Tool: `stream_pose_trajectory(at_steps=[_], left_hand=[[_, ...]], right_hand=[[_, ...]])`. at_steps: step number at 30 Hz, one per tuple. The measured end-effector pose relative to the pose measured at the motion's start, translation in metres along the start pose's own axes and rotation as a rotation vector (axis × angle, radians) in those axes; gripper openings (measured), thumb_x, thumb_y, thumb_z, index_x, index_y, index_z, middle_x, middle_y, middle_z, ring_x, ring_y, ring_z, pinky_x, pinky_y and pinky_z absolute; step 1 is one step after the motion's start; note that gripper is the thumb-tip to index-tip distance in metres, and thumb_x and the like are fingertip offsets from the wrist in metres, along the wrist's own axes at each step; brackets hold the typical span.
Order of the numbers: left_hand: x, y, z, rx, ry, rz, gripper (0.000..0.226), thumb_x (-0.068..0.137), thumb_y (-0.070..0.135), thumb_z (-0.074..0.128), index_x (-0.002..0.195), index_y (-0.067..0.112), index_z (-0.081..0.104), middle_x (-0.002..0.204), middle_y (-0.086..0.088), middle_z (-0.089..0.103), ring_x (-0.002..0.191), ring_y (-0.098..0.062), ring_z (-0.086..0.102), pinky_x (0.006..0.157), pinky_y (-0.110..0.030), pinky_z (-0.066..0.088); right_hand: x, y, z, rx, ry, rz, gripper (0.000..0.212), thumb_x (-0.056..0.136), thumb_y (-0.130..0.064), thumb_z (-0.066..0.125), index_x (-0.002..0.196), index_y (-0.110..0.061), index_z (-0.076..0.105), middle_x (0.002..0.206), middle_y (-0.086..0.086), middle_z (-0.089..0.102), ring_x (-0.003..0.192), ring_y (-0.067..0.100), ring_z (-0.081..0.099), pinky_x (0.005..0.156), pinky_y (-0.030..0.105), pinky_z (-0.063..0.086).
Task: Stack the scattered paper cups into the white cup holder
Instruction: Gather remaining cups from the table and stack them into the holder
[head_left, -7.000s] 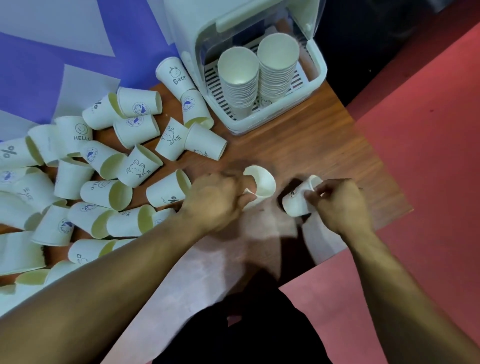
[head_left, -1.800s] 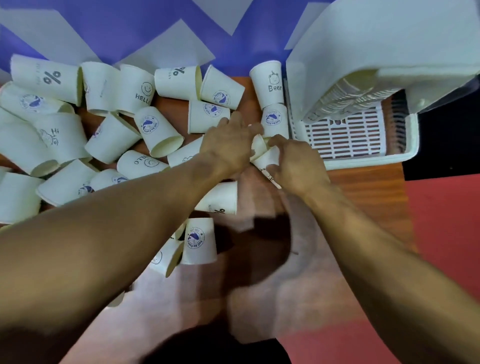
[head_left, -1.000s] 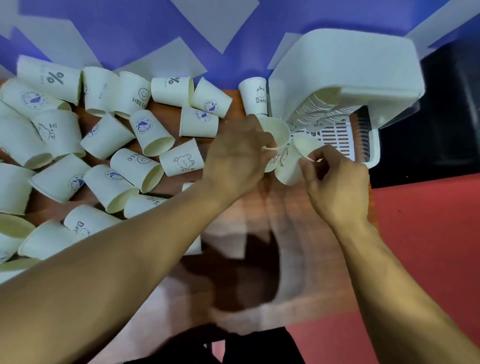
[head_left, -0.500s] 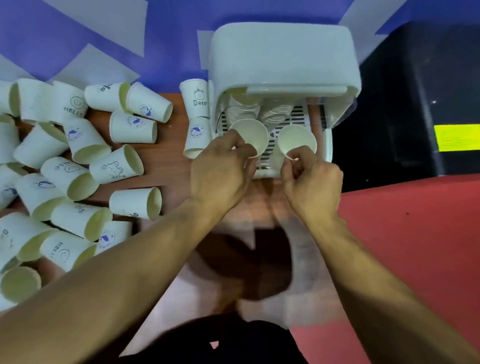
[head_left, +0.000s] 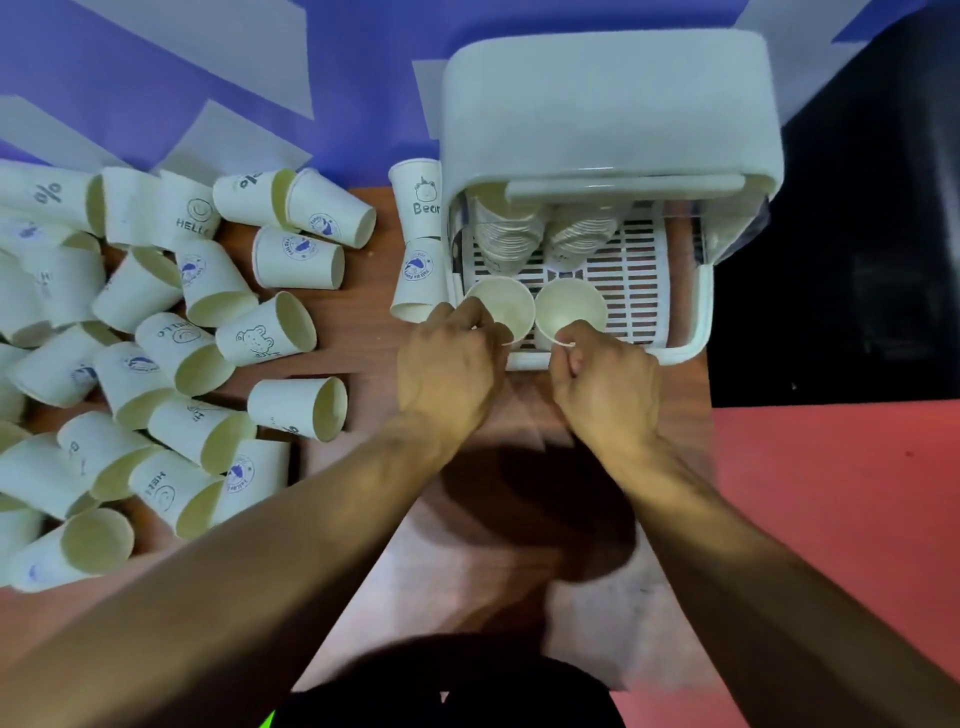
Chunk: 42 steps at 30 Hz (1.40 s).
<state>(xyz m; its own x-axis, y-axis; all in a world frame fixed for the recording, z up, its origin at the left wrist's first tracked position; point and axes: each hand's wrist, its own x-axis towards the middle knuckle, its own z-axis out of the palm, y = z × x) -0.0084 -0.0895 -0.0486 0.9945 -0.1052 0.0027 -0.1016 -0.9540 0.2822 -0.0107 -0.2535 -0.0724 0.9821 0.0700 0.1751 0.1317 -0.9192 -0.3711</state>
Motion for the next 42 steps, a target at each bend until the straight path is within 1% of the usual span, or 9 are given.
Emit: stream_pose_trajectory(at_steps=[5,9,15,20,27,30,35,38,42], left_hand=[[0.003,-0.003,0.005,-0.009,-0.173,-0.052,0.027,0.097,0.044,0.052,0.111,0.031,0.072,0.116,0.007,0.059,0.106,-0.021,0.053,0.070,-0.035,0.044],[-0.002,-0.006,0.007,-0.118,-0.150,-0.030,0.034,0.092,0.048,0.058,0.120,0.031,0.068,0.120,0.008,0.055,0.110,-0.018,0.054,0.078,-0.033,0.045],[-0.028,-0.024,-0.006,-0.251,0.023,-0.045,0.040,0.084,0.051,0.068,0.114,0.024,0.069,0.115,0.001,0.057,0.088,-0.021,0.063,0.060,-0.031,0.051],[-0.074,-0.061,-0.024,-0.250,0.100,-0.227,0.035,0.087,0.055,0.061,0.114,0.033,0.067,0.115,0.005,0.054,0.087,-0.018,0.063,0.063,-0.029,0.047],[-0.157,-0.124,-0.032,-0.323,0.172,-0.624,0.031,0.088,0.052,0.062,0.111,0.032,0.065,0.110,0.007,0.054,0.085,-0.019,0.061,0.065,-0.036,0.051],[-0.187,-0.138,-0.033,-0.364,0.190,-0.779,0.028,0.090,0.054,0.058,0.110,0.033,0.062,0.097,0.011,0.057,0.082,-0.016,0.058,0.067,-0.035,0.049],[-0.213,-0.143,-0.026,-0.498,0.213,-1.139,0.030,0.088,0.054,0.057,0.083,0.024,0.053,0.076,0.006,0.062,0.077,-0.027,0.061,0.071,-0.041,0.051],[-0.218,-0.147,-0.018,-0.671,0.226,-1.366,0.031,0.083,0.057,0.062,0.081,0.026,0.063,0.080,0.007,0.067,0.083,-0.024,0.064,0.077,-0.039,0.053],[-0.217,-0.151,-0.006,-0.957,0.295,-1.518,0.031,0.076,0.055,0.070,0.069,0.025,0.071,0.072,0.008,0.070,0.079,-0.020,0.067,0.077,-0.038,0.057]], right_hand=[[-0.004,0.001,0.003,0.021,-0.042,0.067,0.010,0.082,-0.022,0.063,0.087,-0.015,0.068,0.058,0.002,0.062,0.054,0.033,0.061,0.048,0.031,0.042],[-0.004,-0.004,-0.003,0.067,-0.051,0.098,0.020,0.085,-0.032,0.064,0.096,-0.015,0.068,0.063,0.000,0.066,0.061,0.030,0.066,0.053,0.032,0.048],[-0.017,-0.037,-0.012,0.175,0.016,0.048,0.022,0.086,-0.038,0.059,0.094,-0.018,0.066,0.055,-0.007,0.054,0.056,0.024,0.061,0.051,0.028,0.042],[-0.035,-0.095,-0.001,0.263,-0.042,0.012,0.015,0.083,-0.035,0.065,0.090,-0.023,0.066,0.056,-0.014,0.044,0.056,0.022,0.060,0.051,0.030,0.045],[-0.057,-0.179,0.036,0.295,-0.251,0.026,0.016,0.086,-0.037,0.065,0.094,-0.024,0.068,0.070,-0.006,0.064,0.071,0.022,0.063,0.065,0.030,0.046],[-0.062,-0.202,0.055,0.273,-0.328,0.066,0.018,0.087,-0.037,0.065,0.097,-0.022,0.069,0.079,-0.003,0.070,0.079,0.024,0.065,0.069,0.030,0.044],[-0.066,-0.218,0.076,0.192,-0.409,0.147,0.023,0.089,-0.042,0.062,0.099,-0.022,0.069,0.085,-0.004,0.073,0.086,0.021,0.066,0.070,0.026,0.037],[-0.068,-0.223,0.081,0.209,-0.443,0.236,0.025,0.087,-0.045,0.061,0.098,-0.024,0.070,0.087,-0.005,0.072,0.089,0.021,0.066,0.071,0.024,0.038],[-0.070,-0.231,0.084,0.251,-0.440,0.298,0.018,0.085,-0.040,0.064,0.085,-0.023,0.070,0.075,-0.008,0.069,0.082,0.021,0.066,0.068,0.024,0.040]])
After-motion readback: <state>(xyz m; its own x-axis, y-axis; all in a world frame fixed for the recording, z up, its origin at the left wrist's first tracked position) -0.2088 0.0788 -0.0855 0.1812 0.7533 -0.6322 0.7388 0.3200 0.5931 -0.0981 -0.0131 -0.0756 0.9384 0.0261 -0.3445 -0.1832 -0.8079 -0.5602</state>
